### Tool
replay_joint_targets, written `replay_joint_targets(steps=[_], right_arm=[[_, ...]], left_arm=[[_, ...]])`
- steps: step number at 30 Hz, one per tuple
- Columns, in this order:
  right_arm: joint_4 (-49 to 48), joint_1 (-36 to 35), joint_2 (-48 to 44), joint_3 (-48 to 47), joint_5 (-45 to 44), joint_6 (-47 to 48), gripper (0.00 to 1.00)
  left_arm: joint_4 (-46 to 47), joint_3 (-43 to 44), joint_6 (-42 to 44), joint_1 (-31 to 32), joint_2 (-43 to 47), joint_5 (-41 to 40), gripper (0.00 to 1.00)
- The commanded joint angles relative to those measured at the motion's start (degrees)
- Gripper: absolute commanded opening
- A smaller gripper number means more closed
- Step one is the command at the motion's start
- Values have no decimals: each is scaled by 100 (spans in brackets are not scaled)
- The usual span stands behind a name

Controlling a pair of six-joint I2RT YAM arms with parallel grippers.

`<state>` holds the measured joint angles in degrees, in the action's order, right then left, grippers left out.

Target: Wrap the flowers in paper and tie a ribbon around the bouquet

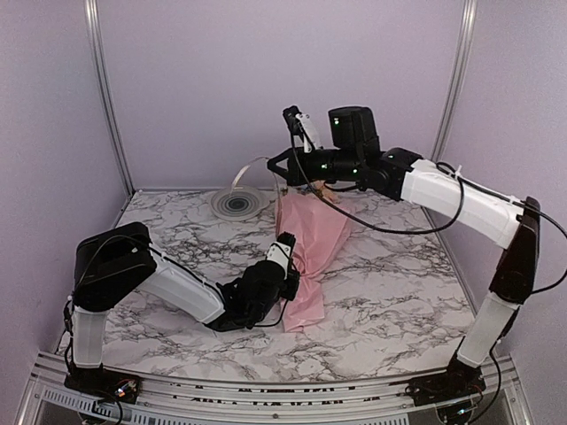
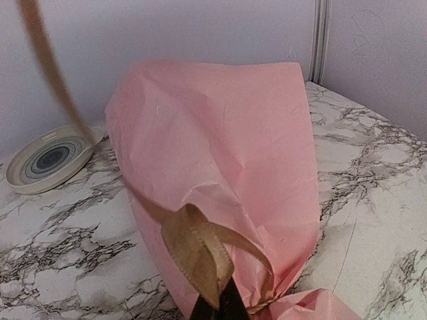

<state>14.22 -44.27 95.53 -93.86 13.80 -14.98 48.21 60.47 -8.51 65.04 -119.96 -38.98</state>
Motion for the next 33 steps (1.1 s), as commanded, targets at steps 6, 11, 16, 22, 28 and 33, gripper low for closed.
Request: replay_joint_targets(steps=[6, 11, 16, 22, 28, 33], right_arm=[[696, -514, 2342, -2295, 175, 78, 0], [815, -801, 2739, -2623, 557, 175, 0], [1166, -930, 2764, -2742, 806, 468, 32], [1164, -926, 2313, -2438, 360, 748, 91], [1219, -612, 1699, -2336, 101, 931, 100], [753, 173, 568, -1147, -126, 1037, 99]], left_arm=[[277, -113, 24, -26, 174, -30, 0], [286, -108, 34, -25, 166, -17, 0], [286, -88, 55, -26, 149, -4, 0], [286, -88, 52, -26, 151, 2, 0], [286, -88, 60, -22, 154, 4, 0], [286, -97, 51, -25, 152, 14, 0]])
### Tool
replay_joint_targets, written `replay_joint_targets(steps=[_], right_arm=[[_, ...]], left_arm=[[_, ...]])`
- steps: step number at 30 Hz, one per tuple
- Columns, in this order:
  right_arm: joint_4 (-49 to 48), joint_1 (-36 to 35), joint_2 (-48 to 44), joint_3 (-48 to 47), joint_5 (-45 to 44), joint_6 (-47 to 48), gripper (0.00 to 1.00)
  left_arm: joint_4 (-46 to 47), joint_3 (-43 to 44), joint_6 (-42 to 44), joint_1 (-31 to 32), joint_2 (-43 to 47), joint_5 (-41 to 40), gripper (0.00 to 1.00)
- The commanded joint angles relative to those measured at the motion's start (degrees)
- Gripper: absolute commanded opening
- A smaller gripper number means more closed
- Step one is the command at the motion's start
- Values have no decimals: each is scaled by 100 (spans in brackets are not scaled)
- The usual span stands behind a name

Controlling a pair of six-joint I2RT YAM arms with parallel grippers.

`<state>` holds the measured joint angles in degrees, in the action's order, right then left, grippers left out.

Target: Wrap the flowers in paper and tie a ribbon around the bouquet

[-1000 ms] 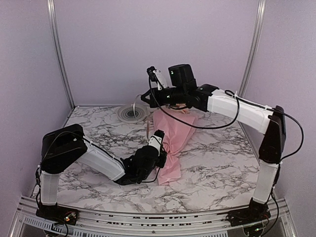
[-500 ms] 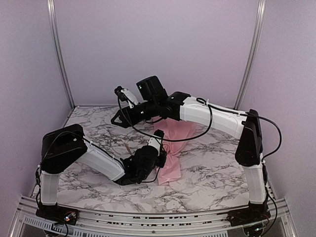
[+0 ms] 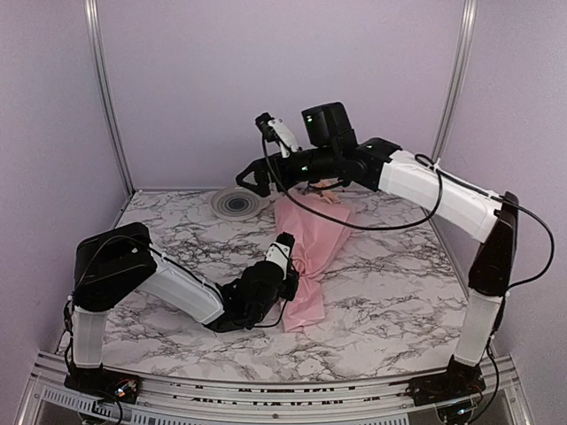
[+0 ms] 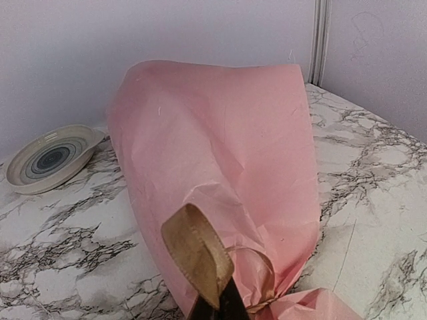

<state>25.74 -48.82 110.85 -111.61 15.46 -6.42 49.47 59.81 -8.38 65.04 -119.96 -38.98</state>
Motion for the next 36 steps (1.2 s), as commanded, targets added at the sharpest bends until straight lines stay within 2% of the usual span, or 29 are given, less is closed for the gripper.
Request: replay_joint_targets(steps=[1, 4, 6, 9, 11, 14, 17, 20, 22, 26, 31, 33, 36], right_arm=[[-495, 764, -1211, 1004, -190, 217, 99], [-814, 1076, -1872, 2286, 198, 250, 95], [-1173, 1226, -2208, 3142, 498, 234, 89], [-1616, 1478, -2325, 4060, 1063, 91, 77], [-1893, 1563, -2209, 4485, 1398, -8, 72], [-2044, 1568, -1734, 4570, 2046, 135, 62], [-2451, 1560, -1508, 4687, 2821, 167, 63], [-2952, 1558, -1495, 4911, 2870, -29, 73], [-3079, 1562, -1347, 4897, 2826, -84, 75], [-2927, 1518, -873, 4581, 2811, -71, 72], [-2816, 1378, -714, 4426, 2932, -2, 69], [-2701, 1285, -649, 4357, 2952, 71, 63], [-2722, 1226, -559, 4353, 2911, 30, 37]], left_arm=[[164, -39, 38, -19, 162, 26, 0], [173, -42, 50, -30, 166, 98, 0], [177, -48, 41, -33, 166, 102, 0], [185, -53, 27, -29, 162, 84, 0], [185, -49, 30, -30, 166, 68, 0], [185, -32, 30, -30, 155, 68, 0], [184, -38, 25, -35, 157, 64, 0], [177, -23, 34, -35, 145, 62, 0], [176, -14, 45, -33, 139, 67, 0], [176, -22, 34, -43, 145, 66, 0], [177, -31, 16, -43, 148, 49, 0], [168, -23, 29, -38, 135, 57, 0], [168, -22, 21, -39, 138, 57, 0]])
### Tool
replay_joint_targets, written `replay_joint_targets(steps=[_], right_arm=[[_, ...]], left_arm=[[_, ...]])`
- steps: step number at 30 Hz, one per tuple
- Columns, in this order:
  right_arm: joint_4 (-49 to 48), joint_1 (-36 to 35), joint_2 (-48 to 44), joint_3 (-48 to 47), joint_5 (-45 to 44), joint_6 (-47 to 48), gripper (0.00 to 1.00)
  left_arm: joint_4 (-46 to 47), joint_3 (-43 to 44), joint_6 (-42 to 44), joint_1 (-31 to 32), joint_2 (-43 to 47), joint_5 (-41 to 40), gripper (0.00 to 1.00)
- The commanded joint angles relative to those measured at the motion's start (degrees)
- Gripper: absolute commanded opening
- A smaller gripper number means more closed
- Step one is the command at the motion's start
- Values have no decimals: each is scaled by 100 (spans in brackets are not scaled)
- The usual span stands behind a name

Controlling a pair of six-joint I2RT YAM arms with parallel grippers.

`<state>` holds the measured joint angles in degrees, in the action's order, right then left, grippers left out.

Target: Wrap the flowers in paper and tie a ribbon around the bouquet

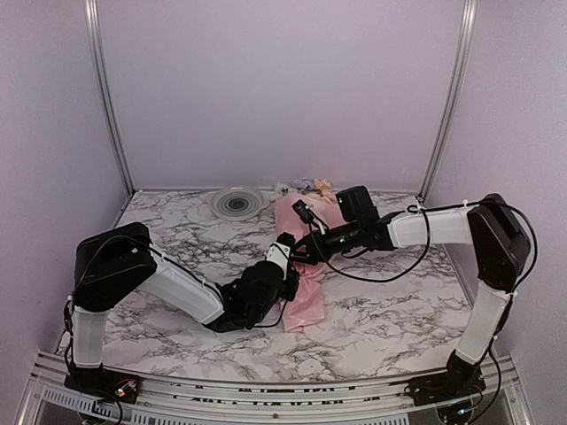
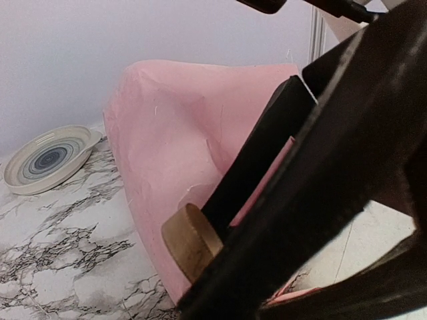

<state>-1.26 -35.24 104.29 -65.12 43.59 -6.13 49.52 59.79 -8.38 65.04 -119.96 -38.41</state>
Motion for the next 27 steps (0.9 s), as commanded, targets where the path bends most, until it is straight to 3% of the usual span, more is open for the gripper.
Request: replay_joint_targets(steps=[1, 3, 6, 9, 10, 14, 16, 19, 24, 27], right_arm=[[-61, -132, 128, -299, 94, -34, 28], [-24, -125, 139, -328, 36, -61, 3], [-7, -87, 90, -317, -157, -105, 0], [-25, -16, 74, -290, -261, -179, 0], [-33, 9, 64, -273, -284, -204, 0], [-107, 94, 18, -207, -314, -288, 0], [-99, 97, 36, -218, -325, -267, 0], [-54, 97, 109, -274, -290, -245, 0], [-26, 105, 161, -326, -181, -245, 0], [67, 105, 187, -389, -150, -204, 0]], left_arm=[[164, -20, 21, -40, 134, 8, 0], [165, -27, 21, -44, 147, 2, 0], [181, -60, 69, -45, 200, 117, 1], [289, -178, 274, -44, 356, 430, 42], [341, -257, 357, -38, 441, 535, 50], [333, -828, 502, -43, 1180, 834, 72], [118, -1195, 627, -43, 1674, 1111, 78], [-1153, -1213, 397, -134, 2485, 1142, 80], [-6026, -37, -1698, -1218, 2686, 940, 70], [-7062, -123, -2330, -1743, 2762, 1129, 69]])
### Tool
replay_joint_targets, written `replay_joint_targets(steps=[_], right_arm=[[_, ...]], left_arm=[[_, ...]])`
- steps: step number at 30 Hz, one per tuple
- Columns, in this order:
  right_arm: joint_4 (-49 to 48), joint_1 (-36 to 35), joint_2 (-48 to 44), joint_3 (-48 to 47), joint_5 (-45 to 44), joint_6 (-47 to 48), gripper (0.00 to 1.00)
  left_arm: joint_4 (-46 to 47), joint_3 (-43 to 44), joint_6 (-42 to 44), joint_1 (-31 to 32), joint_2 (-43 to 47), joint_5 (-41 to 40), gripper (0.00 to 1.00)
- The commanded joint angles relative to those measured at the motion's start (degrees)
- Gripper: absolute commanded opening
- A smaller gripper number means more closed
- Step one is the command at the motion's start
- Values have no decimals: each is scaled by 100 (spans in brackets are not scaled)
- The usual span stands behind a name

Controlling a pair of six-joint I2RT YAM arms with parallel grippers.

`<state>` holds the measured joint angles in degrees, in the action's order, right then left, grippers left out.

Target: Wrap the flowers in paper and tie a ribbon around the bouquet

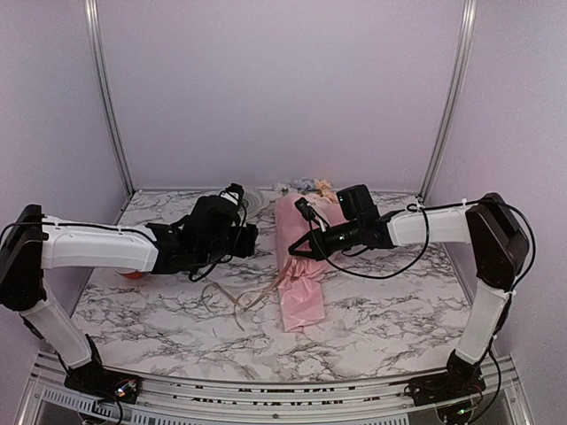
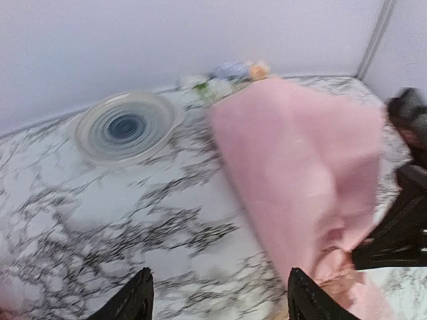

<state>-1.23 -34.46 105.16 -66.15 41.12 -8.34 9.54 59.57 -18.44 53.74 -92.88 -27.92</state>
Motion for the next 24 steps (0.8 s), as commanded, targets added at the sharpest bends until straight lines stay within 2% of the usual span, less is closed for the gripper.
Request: replay_joint_targets(steps=[1, 7, 15, 17, 18, 21, 24], right_arm=[[84, 27, 112, -298, 104, 22, 0], [115, 27, 168, -330, 147, -20, 0], [142, 26, 134, -339, 147, -49, 0], [136, 27, 124, -340, 154, -60, 0], [133, 27, 119, -343, 151, -62, 0], [120, 27, 123, -342, 157, -71, 0], [114, 27, 174, -353, 130, -123, 0]], left_arm=[[-3087, -251, -1401, -681, 105, 97, 69], [-3256, -543, -1541, -759, -301, 779, 72], [-3380, -632, -1617, -759, -832, 907, 53], [-3382, -675, -1600, -759, -870, 1014, 45], [-3382, -701, -1582, -759, -872, 1065, 38], [-3322, -690, -1448, -755, -818, 1113, 0], [-3147, -439, -1123, -626, -466, 973, 0]])
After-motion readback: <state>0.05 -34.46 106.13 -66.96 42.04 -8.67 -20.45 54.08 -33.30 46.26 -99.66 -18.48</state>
